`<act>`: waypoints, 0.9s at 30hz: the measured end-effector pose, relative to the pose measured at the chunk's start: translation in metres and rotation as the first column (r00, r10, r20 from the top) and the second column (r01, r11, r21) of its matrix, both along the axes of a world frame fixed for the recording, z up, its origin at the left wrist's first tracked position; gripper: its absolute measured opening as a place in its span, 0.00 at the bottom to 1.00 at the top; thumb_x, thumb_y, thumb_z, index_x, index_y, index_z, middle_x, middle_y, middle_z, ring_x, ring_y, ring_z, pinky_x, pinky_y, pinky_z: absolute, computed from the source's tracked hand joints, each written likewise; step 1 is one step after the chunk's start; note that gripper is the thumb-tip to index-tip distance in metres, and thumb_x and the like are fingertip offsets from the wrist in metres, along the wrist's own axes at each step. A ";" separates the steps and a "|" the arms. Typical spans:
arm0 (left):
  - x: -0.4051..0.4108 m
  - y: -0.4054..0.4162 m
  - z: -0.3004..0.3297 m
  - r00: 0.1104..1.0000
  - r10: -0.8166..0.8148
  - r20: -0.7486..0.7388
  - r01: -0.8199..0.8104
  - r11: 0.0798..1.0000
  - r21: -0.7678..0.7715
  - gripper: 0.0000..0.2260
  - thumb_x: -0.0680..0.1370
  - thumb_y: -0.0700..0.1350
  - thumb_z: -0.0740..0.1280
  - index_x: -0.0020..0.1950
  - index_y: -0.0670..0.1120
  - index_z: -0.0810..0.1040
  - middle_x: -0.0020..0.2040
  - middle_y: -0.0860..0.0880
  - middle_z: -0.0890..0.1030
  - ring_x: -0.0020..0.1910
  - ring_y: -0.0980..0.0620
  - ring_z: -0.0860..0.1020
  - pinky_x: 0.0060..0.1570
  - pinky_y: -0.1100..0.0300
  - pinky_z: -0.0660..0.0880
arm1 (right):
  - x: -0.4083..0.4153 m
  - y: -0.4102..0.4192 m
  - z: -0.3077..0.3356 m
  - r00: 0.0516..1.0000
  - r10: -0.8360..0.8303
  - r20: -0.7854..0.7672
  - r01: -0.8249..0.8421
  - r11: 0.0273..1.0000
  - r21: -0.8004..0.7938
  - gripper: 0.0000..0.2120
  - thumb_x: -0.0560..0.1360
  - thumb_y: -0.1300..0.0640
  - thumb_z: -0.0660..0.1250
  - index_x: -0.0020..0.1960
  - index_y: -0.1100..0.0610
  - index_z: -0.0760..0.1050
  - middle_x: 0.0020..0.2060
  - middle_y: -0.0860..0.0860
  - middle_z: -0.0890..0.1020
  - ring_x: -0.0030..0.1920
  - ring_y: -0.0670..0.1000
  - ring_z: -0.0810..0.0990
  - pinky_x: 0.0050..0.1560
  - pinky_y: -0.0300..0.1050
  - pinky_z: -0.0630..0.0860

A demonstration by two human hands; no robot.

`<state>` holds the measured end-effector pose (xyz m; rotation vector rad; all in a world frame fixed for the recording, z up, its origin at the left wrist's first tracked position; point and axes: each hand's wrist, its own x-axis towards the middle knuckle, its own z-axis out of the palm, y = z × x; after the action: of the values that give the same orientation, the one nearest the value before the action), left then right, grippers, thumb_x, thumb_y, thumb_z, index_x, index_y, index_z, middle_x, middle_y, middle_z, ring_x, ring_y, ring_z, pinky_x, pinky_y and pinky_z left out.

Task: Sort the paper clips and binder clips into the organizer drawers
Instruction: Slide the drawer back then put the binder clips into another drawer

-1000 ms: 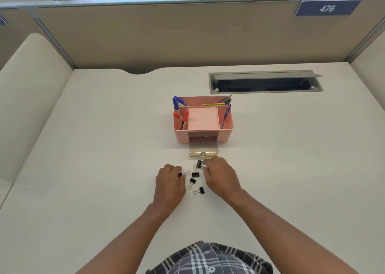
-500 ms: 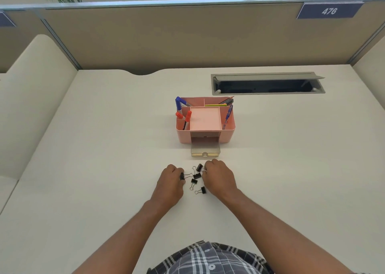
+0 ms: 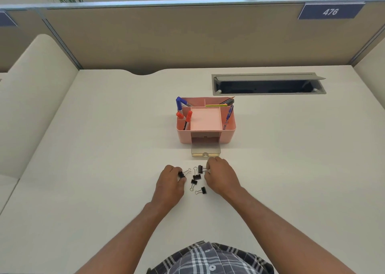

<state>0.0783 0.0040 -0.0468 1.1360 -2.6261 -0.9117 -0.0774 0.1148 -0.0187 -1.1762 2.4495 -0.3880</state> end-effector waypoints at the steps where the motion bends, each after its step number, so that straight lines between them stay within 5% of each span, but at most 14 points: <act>1: 0.000 0.000 0.000 1.000 0.006 -0.003 -0.006 1.000 0.003 0.09 0.77 0.44 0.68 0.57 0.45 0.77 0.50 0.51 0.73 0.48 0.50 0.75 0.49 0.61 0.71 | 0.001 -0.001 0.000 1.000 0.019 0.000 -0.019 0.999 -0.028 0.12 0.75 0.61 0.60 0.57 0.57 0.73 0.53 0.54 0.78 0.54 0.57 0.74 0.47 0.50 0.75; 4: -0.001 0.001 -0.001 1.000 0.016 -0.012 -0.016 1.000 0.010 0.09 0.77 0.44 0.68 0.57 0.44 0.77 0.50 0.51 0.74 0.48 0.51 0.75 0.50 0.60 0.72 | 0.006 -0.003 -0.002 0.993 0.113 -0.037 -0.113 0.993 -0.019 0.16 0.77 0.60 0.60 0.63 0.54 0.73 0.54 0.54 0.76 0.57 0.58 0.73 0.46 0.53 0.77; 10: -0.001 0.000 0.002 0.999 0.041 -0.033 -0.040 0.998 0.043 0.10 0.77 0.44 0.68 0.58 0.44 0.77 0.51 0.50 0.74 0.49 0.50 0.76 0.52 0.56 0.74 | 0.006 -0.002 -0.008 0.996 0.085 0.008 -0.085 0.994 -0.071 0.09 0.75 0.61 0.61 0.54 0.58 0.75 0.53 0.53 0.75 0.54 0.55 0.73 0.47 0.50 0.76; 14: -0.009 -0.002 0.015 0.987 0.053 -0.152 -0.046 0.997 0.055 0.11 0.77 0.44 0.68 0.58 0.45 0.77 0.50 0.51 0.76 0.45 0.54 0.76 0.47 0.60 0.74 | 0.001 0.004 0.006 0.998 0.038 0.043 -0.027 0.969 -0.244 0.11 0.75 0.57 0.65 0.57 0.55 0.74 0.52 0.50 0.78 0.54 0.52 0.74 0.52 0.47 0.75; 19: -0.044 -0.010 0.042 0.969 -0.055 -0.241 0.024 0.992 -0.127 0.09 0.77 0.44 0.69 0.56 0.46 0.77 0.50 0.52 0.78 0.45 0.53 0.74 0.45 0.62 0.71 | -0.024 -0.008 0.028 0.995 -0.059 -0.079 0.015 0.880 -0.474 0.15 0.74 0.62 0.67 0.61 0.59 0.77 0.51 0.53 0.80 0.52 0.53 0.77 0.53 0.44 0.75; 27: -0.096 -0.022 0.054 0.989 -0.150 0.001 0.139 0.919 -0.369 0.05 0.71 0.43 0.72 0.46 0.46 0.80 0.45 0.48 0.81 0.43 0.47 0.76 0.39 0.54 0.75 | -0.042 -0.031 0.029 0.989 0.020 -0.146 -0.072 0.930 -0.361 0.13 0.72 0.68 0.66 0.54 0.59 0.78 0.48 0.54 0.81 0.47 0.54 0.78 0.44 0.45 0.76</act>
<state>-0.0179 -0.0179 0.0072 0.8380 -2.7286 -0.4178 -0.1195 0.0839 0.0102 -1.4512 2.5327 -0.8026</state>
